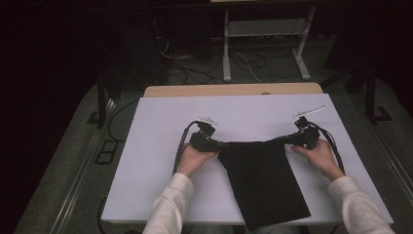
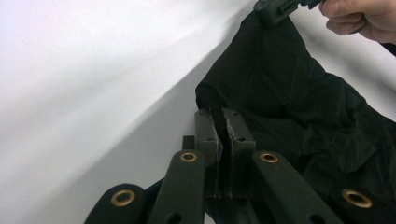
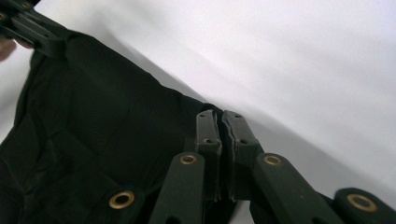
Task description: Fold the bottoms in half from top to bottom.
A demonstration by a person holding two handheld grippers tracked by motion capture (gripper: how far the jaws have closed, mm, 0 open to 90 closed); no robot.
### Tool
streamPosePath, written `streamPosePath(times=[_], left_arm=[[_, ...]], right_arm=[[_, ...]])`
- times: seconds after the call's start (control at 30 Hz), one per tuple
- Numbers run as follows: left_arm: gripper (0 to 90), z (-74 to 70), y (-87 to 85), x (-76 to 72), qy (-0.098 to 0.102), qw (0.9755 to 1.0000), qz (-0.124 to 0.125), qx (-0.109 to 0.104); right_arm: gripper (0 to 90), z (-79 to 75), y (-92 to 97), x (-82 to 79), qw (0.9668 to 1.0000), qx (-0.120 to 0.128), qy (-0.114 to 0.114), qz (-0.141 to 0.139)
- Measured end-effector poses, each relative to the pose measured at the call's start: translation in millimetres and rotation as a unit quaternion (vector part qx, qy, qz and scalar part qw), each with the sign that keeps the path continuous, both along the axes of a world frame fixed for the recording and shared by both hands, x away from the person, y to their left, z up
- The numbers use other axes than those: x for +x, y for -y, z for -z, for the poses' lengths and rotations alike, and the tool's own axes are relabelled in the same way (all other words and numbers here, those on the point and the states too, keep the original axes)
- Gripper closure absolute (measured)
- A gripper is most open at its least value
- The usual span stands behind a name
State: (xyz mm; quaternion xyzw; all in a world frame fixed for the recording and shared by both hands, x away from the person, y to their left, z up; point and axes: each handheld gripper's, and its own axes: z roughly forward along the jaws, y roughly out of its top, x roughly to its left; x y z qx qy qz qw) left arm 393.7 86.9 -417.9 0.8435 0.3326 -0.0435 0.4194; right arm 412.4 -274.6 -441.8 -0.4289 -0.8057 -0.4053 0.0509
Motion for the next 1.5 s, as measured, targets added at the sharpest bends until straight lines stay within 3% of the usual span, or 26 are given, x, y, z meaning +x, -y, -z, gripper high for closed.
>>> streamPosePath(times=[0.47,0.6,1.17,1.5], left_arm=[[85.1,-18.9,-9.0,27.9,0.019,0.9997,0.0,0.017],[85.1,-19.2,-12.8,34.2,0.022,0.9997,-0.009,0.009],[85.1,-21.7,-18.0,71.0,0.043,0.9986,-0.003,0.031],[85.1,-23.3,-25.2,93.0,0.051,0.998,-0.014,0.034]], right_arm=[[84.3,-3.4,-11.3,11.6,0.9993,0.018,0.005,0.031],[84.3,-6.0,-15.1,15.6,0.9992,0.014,0.008,0.037],[84.3,3.0,-26.2,40.9,0.9976,0.018,0.002,0.067],[84.3,-6.8,-35.1,59.7,0.9974,0.005,0.015,0.07]])
